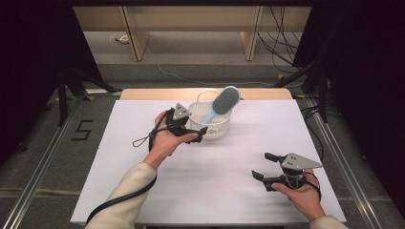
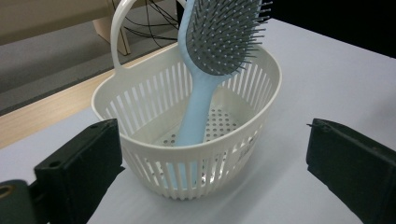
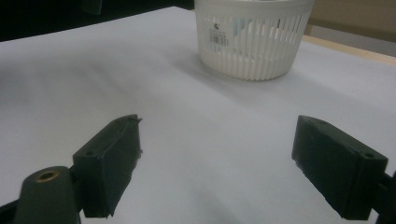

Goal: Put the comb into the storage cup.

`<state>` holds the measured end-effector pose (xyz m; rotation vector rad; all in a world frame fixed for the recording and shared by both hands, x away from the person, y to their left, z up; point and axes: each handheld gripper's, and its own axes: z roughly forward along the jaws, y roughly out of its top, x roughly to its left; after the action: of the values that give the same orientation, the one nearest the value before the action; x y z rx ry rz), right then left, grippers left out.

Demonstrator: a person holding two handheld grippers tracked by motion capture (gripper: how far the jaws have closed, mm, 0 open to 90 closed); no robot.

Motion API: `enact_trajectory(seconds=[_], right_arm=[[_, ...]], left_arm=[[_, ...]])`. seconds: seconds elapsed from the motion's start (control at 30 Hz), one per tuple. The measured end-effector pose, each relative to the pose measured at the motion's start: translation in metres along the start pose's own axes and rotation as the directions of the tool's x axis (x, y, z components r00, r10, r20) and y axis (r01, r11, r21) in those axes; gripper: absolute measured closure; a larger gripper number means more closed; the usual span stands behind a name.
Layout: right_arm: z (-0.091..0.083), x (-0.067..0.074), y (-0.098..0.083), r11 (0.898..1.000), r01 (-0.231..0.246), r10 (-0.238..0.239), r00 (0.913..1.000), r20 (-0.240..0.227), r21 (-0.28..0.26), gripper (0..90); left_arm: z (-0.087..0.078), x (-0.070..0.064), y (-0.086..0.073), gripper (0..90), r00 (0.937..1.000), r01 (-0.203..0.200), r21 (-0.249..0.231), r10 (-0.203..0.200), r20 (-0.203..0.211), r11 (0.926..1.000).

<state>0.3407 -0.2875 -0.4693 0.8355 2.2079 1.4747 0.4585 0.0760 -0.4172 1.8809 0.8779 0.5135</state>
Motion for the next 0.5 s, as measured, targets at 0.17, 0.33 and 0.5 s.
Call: enact_trajectory(seconds=[0.17, 0.33, 0.5], right_arm=[[0.000, 0.000, 0.000, 1.000, 0.002, -0.002, 1.0000, 0.000, 0.000, 16.4], [0.000, 0.001, 0.000, 1.000, 0.002, -0.002, 1.0000, 0.000, -0.001, 16.4], [-0.001, 0.000, 0.000, 1.000, 0.003, -0.003, 1.0000, 0.000, -0.001, 16.4]], left_arm=[[-0.005, 0.001, -0.004, 4.1, 0.9999, 0.007, -0.009, -0.007, -0.013, 0.9999], [-0.011, 0.001, -0.006, 4.1, 0.9999, 0.003, -0.011, -0.003, -0.014, 0.9999], [-0.019, -0.002, -0.011, 4.5, 0.9999, -0.002, -0.009, 0.002, -0.017, 1.0000]])
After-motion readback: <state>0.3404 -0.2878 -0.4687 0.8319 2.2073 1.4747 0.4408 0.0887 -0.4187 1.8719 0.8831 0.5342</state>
